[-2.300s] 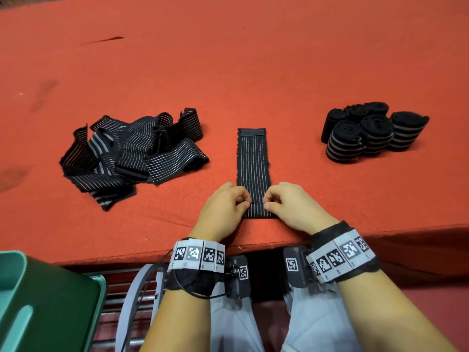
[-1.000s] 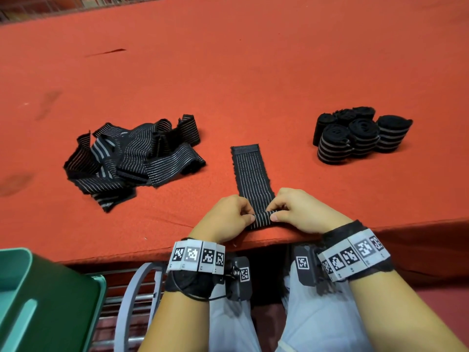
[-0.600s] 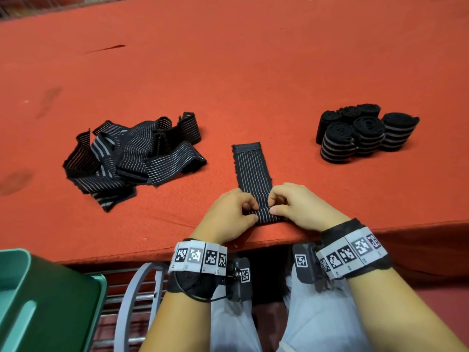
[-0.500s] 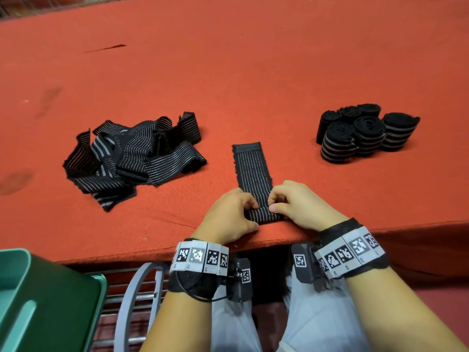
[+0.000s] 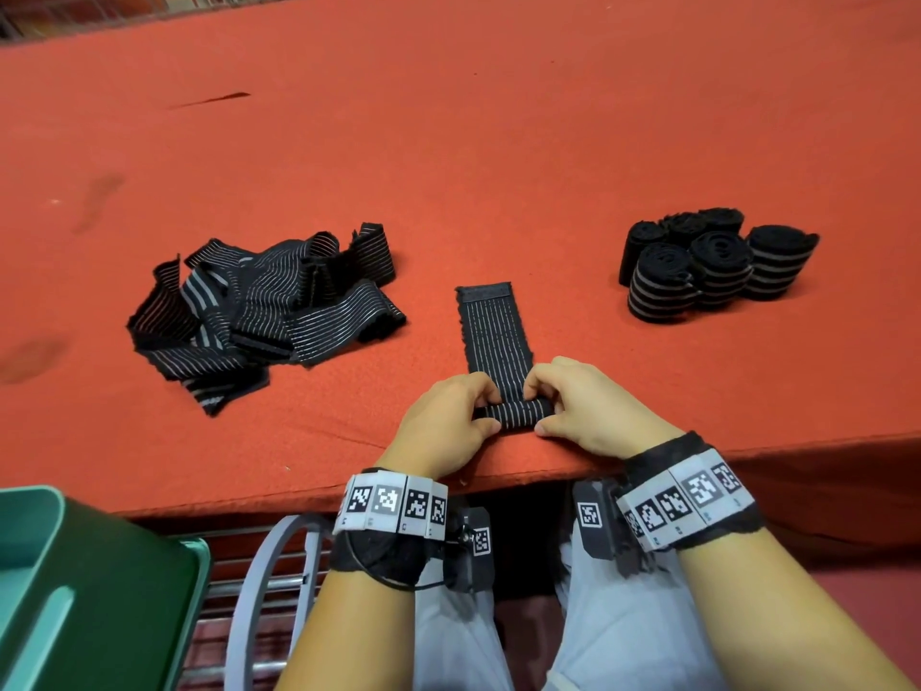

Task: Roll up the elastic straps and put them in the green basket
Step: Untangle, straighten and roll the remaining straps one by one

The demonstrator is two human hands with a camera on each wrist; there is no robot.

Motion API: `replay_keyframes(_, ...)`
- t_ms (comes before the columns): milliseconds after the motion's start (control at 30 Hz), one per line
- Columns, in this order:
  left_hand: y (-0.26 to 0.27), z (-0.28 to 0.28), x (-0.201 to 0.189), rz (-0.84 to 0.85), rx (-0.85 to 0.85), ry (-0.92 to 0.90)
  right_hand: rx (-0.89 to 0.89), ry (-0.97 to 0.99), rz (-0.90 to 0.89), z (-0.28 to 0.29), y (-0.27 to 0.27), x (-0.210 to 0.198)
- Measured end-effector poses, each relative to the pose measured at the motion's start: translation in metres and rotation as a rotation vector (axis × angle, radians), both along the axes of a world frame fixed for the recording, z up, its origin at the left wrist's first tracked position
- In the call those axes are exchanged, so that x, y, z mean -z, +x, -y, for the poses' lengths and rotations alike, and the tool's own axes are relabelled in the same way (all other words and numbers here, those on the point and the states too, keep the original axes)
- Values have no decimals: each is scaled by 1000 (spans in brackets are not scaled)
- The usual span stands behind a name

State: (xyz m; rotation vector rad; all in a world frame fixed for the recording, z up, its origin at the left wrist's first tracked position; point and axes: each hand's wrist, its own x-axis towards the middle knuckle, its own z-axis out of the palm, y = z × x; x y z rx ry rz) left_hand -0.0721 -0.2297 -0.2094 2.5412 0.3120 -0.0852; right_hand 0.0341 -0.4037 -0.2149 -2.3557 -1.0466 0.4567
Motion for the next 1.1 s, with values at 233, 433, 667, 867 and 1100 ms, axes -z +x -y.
replay_keyframes(233,-6,-6,-3,-60,24,-69,-70,-36,-30,4,-3,-5)
replay_keyframes(433,-5,-3,-6,27,13,-9,-64,-42,-31,3,-1,-5)
replay_keyframes(667,-6,1,-4,34,31,-16,-71,3,-12,4,-1,-5)
replay_keyframes(867,-5,-1,-3,11,57,-14,-115,20,15,2,0,-5)
replay_keyframes(1100,-5,-1,-2,-11,67,-22,-93,29,3,2,0,-4)
